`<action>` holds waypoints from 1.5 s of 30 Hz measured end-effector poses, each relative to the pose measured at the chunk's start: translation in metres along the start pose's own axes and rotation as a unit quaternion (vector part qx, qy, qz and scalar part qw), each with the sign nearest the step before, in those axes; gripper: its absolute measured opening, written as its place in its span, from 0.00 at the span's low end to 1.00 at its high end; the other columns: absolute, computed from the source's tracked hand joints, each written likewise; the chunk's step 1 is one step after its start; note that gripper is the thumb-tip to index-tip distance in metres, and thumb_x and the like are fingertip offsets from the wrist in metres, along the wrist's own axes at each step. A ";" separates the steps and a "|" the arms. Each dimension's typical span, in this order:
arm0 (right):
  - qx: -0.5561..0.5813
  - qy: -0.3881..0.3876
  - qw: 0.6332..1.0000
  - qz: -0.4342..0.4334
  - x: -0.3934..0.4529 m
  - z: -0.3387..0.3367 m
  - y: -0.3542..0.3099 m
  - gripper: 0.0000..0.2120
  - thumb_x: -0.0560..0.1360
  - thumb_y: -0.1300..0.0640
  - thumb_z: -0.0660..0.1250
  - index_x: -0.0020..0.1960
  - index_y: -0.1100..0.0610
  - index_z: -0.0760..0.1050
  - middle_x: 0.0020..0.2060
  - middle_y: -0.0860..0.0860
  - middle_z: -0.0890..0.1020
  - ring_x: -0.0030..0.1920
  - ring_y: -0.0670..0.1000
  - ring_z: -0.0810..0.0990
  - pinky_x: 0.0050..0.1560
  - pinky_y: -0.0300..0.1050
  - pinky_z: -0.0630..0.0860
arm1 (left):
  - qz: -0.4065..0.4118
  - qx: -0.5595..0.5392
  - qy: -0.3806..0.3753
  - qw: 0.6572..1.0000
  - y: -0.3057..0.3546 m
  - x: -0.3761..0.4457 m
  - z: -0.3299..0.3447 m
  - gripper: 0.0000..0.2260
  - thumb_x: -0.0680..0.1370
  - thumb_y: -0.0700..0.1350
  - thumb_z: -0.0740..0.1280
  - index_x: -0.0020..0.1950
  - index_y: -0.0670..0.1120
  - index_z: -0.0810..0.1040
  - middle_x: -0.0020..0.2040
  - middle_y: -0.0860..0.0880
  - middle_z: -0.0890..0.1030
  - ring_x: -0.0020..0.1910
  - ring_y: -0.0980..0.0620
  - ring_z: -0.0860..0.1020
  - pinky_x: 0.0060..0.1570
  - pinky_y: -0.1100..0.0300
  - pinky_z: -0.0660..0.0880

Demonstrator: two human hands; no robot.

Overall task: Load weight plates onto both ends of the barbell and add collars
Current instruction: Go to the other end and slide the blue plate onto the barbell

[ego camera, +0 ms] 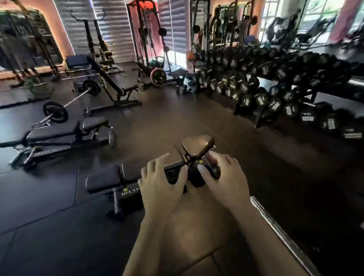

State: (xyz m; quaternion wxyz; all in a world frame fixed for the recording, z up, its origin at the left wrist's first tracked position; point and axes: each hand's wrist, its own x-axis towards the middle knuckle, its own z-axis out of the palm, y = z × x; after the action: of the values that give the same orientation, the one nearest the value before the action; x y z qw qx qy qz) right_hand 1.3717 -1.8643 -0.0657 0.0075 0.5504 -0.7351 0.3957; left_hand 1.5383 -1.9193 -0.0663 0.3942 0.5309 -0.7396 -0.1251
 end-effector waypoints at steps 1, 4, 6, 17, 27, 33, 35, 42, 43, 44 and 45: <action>-0.002 0.005 1.000 0.005 0.019 0.009 0.010 0.28 0.75 0.34 0.57 0.67 0.50 0.73 0.58 0.46 0.78 0.60 0.49 0.73 0.58 0.47 0.72 | 0.007 -0.004 -0.001 1.000 -0.002 0.020 0.016 0.31 0.72 0.71 0.55 0.70 0.55 0.71 0.66 0.53 0.73 0.65 0.48 0.69 0.60 0.52 0.62; -0.008 0.011 1.000 0.025 0.082 0.039 0.045 0.27 0.76 0.35 0.59 0.67 0.51 0.72 0.59 0.46 0.78 0.59 0.49 0.73 0.57 0.45 0.73 | 0.007 -0.008 -0.011 1.000 -0.009 0.082 0.067 0.30 0.72 0.71 0.56 0.69 0.56 0.71 0.65 0.53 0.74 0.64 0.49 0.69 0.59 0.52 0.63; -0.005 0.013 1.000 0.028 0.126 0.060 0.069 0.28 0.76 0.35 0.59 0.67 0.52 0.72 0.59 0.47 0.79 0.59 0.50 0.74 0.56 0.47 0.75 | 0.010 -0.004 -0.018 1.000 -0.010 0.123 0.100 0.30 0.72 0.71 0.56 0.68 0.56 0.71 0.66 0.54 0.74 0.64 0.49 0.69 0.58 0.53 0.63; 0.043 0.007 0.998 0.037 0.369 0.132 0.155 0.27 0.76 0.37 0.62 0.69 0.52 0.71 0.60 0.47 0.78 0.60 0.48 0.73 0.57 0.45 0.72 | 0.000 0.002 -0.033 0.999 -0.007 0.341 0.248 0.30 0.72 0.69 0.58 0.69 0.56 0.71 0.66 0.54 0.74 0.65 0.50 0.70 0.61 0.51 0.65; -0.031 0.111 0.983 0.146 0.547 0.127 0.296 0.27 0.76 0.38 0.63 0.69 0.51 0.71 0.61 0.46 0.77 0.60 0.48 0.75 0.59 0.48 0.75 | 0.122 -0.111 -0.152 0.975 0.071 0.543 0.452 0.29 0.73 0.70 0.59 0.69 0.57 0.71 0.66 0.55 0.73 0.66 0.51 0.69 0.62 0.49 0.66; -0.132 0.207 0.931 0.268 0.594 0.069 0.398 0.27 0.77 0.36 0.61 0.71 0.49 0.69 0.63 0.44 0.76 0.63 0.46 0.73 0.62 0.47 0.73 | 0.218 -0.185 -0.255 0.924 0.180 0.595 0.587 0.27 0.75 0.69 0.61 0.69 0.57 0.70 0.66 0.54 0.74 0.66 0.50 0.69 0.64 0.48 0.66; -0.153 0.237 0.911 0.300 0.600 0.051 0.436 0.27 0.77 0.36 0.61 0.71 0.49 0.69 0.63 0.44 0.76 0.62 0.46 0.73 0.60 0.47 0.75 | 0.254 -0.206 -0.290 0.899 0.217 0.596 0.631 0.27 0.75 0.68 0.62 0.69 0.56 0.70 0.67 0.54 0.73 0.67 0.50 0.68 0.63 0.48 0.65; -0.185 0.296 0.870 0.349 0.643 -0.017 0.568 0.27 0.76 0.38 0.62 0.70 0.51 0.70 0.61 0.48 0.77 0.59 0.48 0.75 0.57 0.50 0.77 | 0.329 -0.241 -0.348 0.844 0.348 0.601 0.766 0.26 0.76 0.66 0.63 0.70 0.55 0.70 0.67 0.52 0.73 0.67 0.48 0.68 0.62 0.46 0.66; -0.179 0.300 0.866 0.357 0.651 -0.028 0.585 0.27 0.76 0.38 0.62 0.70 0.51 0.70 0.62 0.48 0.77 0.60 0.48 0.75 0.57 0.51 0.77 | 0.333 -0.248 -0.351 0.839 0.364 0.604 0.781 0.27 0.76 0.66 0.63 0.70 0.55 0.70 0.67 0.52 0.73 0.67 0.48 0.68 0.62 0.47 0.66; -0.176 0.308 0.863 0.360 0.661 -0.040 0.603 0.27 0.76 0.38 0.62 0.70 0.51 0.70 0.61 0.48 0.77 0.60 0.48 0.75 0.57 0.51 0.77 | 0.339 -0.254 -0.352 0.835 0.381 0.608 0.796 0.27 0.76 0.67 0.62 0.70 0.54 0.70 0.67 0.52 0.73 0.66 0.49 0.68 0.61 0.48 0.66; -0.176 0.317 0.859 0.362 0.671 -0.051 0.619 0.27 0.76 0.38 0.62 0.70 0.52 0.70 0.61 0.48 0.78 0.59 0.48 0.75 0.57 0.52 0.77 | 0.344 -0.258 -0.349 0.832 0.397 0.614 0.811 0.28 0.75 0.68 0.61 0.70 0.54 0.70 0.66 0.52 0.73 0.66 0.49 0.68 0.61 0.49 0.67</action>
State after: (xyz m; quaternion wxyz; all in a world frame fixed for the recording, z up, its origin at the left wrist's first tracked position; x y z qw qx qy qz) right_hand 0.5812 -2.3234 -0.0863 0.1925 0.0797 -0.8980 0.3876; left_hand 0.6084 -2.4906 -0.0836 0.2502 0.0416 -0.9037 -0.3449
